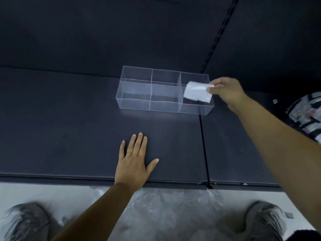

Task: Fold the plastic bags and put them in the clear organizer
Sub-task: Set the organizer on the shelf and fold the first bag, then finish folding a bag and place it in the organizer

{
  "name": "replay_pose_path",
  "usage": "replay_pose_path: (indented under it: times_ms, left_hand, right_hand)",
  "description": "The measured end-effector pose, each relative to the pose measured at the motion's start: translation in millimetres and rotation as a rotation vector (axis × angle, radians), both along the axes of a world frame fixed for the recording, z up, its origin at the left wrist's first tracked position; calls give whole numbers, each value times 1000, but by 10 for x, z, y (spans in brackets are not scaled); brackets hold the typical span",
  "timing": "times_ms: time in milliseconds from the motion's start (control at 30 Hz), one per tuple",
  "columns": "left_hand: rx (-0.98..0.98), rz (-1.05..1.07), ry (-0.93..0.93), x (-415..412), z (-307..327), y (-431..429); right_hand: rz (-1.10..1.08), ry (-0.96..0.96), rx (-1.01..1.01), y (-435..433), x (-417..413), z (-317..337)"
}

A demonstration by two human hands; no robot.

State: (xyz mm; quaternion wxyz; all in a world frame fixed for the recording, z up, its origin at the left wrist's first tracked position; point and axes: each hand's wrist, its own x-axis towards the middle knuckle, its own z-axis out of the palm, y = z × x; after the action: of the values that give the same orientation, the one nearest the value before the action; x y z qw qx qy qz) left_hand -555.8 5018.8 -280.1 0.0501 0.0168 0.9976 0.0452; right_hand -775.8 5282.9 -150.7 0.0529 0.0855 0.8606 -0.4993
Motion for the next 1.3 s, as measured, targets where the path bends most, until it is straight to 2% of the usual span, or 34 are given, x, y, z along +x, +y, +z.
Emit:
replay_pose_path:
  times_ms: [167, 367, 467, 633, 733, 800, 900, 1000, 1067, 1133, 1233, 1300]
  left_hand:
    - [10, -13, 26, -7, 34, 14]
    - [5, -15, 52, -5, 45, 15]
    - [0, -9, 54, 5, 57, 15]
    - [1, 10, 57, 16, 45, 11]
    - [11, 15, 55, 17, 21, 6]
    - [20, 18, 48, 16, 11, -1]
    - [26, 17, 17, 31, 15, -2]
    - [18, 11, -15, 23, 13, -7]
    - [22, 0, -50, 7, 28, -22]
    - [58, -5, -86, 40, 40, -57]
    - [100, -11, -134, 247, 80, -128]
    - [101, -1, -178, 426, 139, -164]
  right_hand:
    - [125, 3, 429, -27, -249, -301]
    - [199, 154, 677, -69, -215, -366]
    - [179, 124, 740, -49, -178, -371]
    - [226, -179, 852, -71, -169, -355]
    - [212, -196, 767, -92, -94, -317]
    - [118, -95, 638, -80, 33, -279]
    - [37, 136, 503, -160, 508, -218]
    - [-16, 327, 349, -446, 1450, -260]
    - [4, 298, 297, -688, 2235, -452]
    - [81, 160, 284, -880, 2952, -721]
    - [258, -66, 518, -936, 3642, -1117]
    - [368, -37, 661, -875, 3779, -1241]
